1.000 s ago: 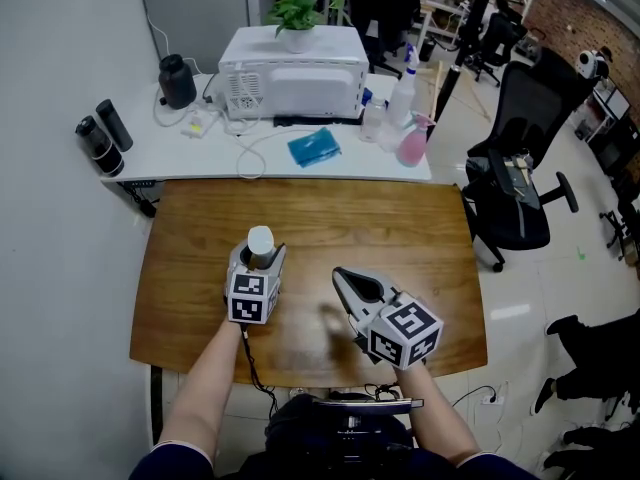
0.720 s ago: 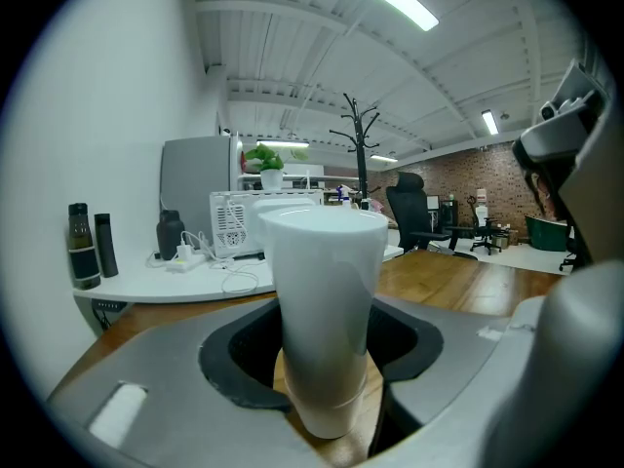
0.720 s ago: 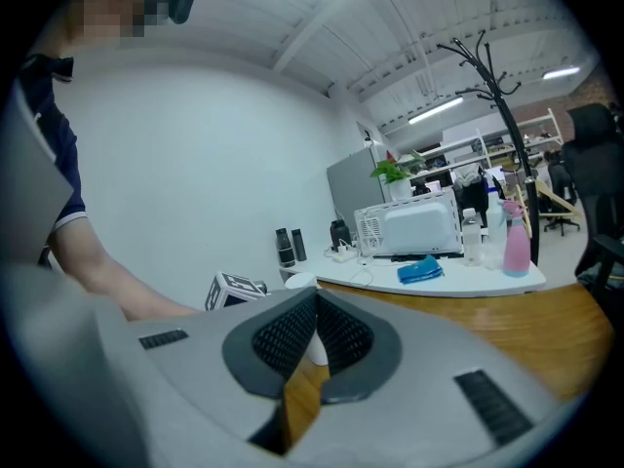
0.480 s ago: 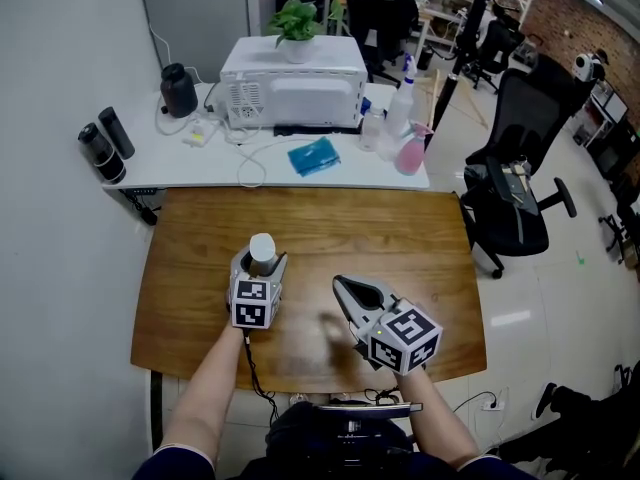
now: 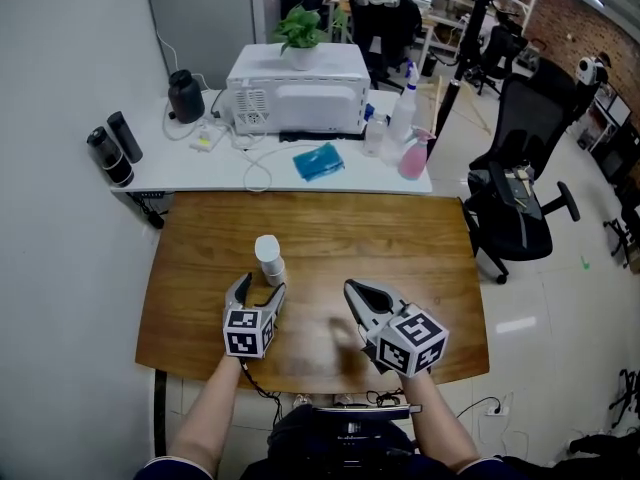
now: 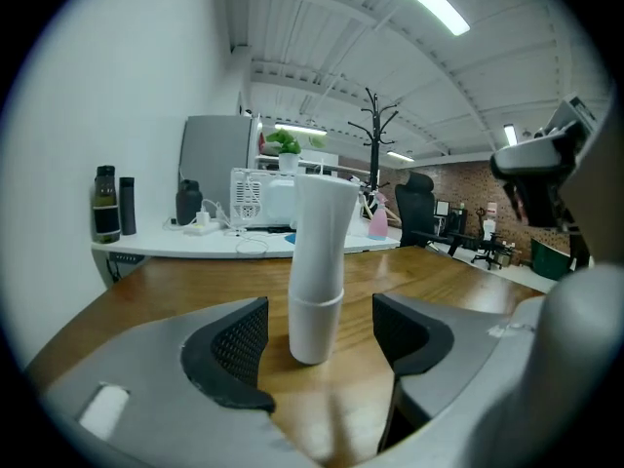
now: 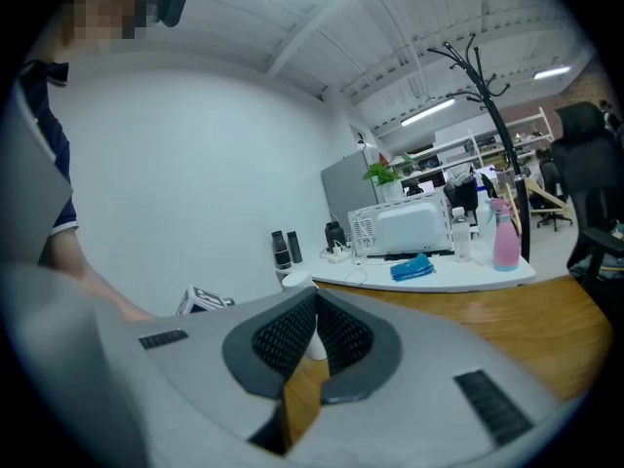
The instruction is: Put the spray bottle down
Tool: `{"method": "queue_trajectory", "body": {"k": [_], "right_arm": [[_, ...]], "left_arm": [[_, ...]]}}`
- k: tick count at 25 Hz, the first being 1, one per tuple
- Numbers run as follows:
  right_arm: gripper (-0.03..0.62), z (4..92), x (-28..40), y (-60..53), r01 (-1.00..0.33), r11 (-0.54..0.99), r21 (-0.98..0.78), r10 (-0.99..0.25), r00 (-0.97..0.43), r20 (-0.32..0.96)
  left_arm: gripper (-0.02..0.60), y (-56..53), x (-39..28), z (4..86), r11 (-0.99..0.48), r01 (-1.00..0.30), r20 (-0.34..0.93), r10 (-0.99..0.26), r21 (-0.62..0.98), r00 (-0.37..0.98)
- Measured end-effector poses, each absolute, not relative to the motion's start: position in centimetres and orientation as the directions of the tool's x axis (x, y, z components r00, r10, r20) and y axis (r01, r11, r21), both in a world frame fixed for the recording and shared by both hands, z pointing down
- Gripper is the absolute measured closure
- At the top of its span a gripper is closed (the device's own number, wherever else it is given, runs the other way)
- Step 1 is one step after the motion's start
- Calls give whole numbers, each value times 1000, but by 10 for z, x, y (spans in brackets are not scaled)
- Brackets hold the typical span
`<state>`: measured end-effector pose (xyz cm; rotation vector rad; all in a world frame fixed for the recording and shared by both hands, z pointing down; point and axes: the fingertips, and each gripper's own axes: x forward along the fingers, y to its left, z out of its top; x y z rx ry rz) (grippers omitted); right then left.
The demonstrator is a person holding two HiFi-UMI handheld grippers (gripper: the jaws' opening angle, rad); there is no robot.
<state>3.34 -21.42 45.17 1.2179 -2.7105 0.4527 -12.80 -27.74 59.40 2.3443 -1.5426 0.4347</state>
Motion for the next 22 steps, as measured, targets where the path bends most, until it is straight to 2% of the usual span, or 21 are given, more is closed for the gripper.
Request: {"method": "queue_trajectory", "body": {"k": [3, 6, 9, 16, 22], "right_arm": [[594, 453, 40, -211, -755, 616, -226, -715, -656, 242], [594, 453, 46, -207, -758, 608, -237, -723, -652, 228], [594, 452, 45, -201, -750, 612, -251, -719, -660, 218], [594, 435, 30, -181, -706, 660, -257, -690, -705, 164], [594, 405, 25, -171, -684, 690, -236, -685, -723, 93]], "left_arm": [[245, -239, -130, 588, -398, -902, 405, -807, 166, 430], [390, -212, -126, 575, -426, -881, 414, -778, 203, 472], [574, -200, -123, 541, -439, -876, 358, -800, 198, 482], [574, -181, -96, 468, -521, -834, 259, -793, 179, 551], [574, -172, -84, 448, -555, -816, 258, -774, 165, 578]]}}
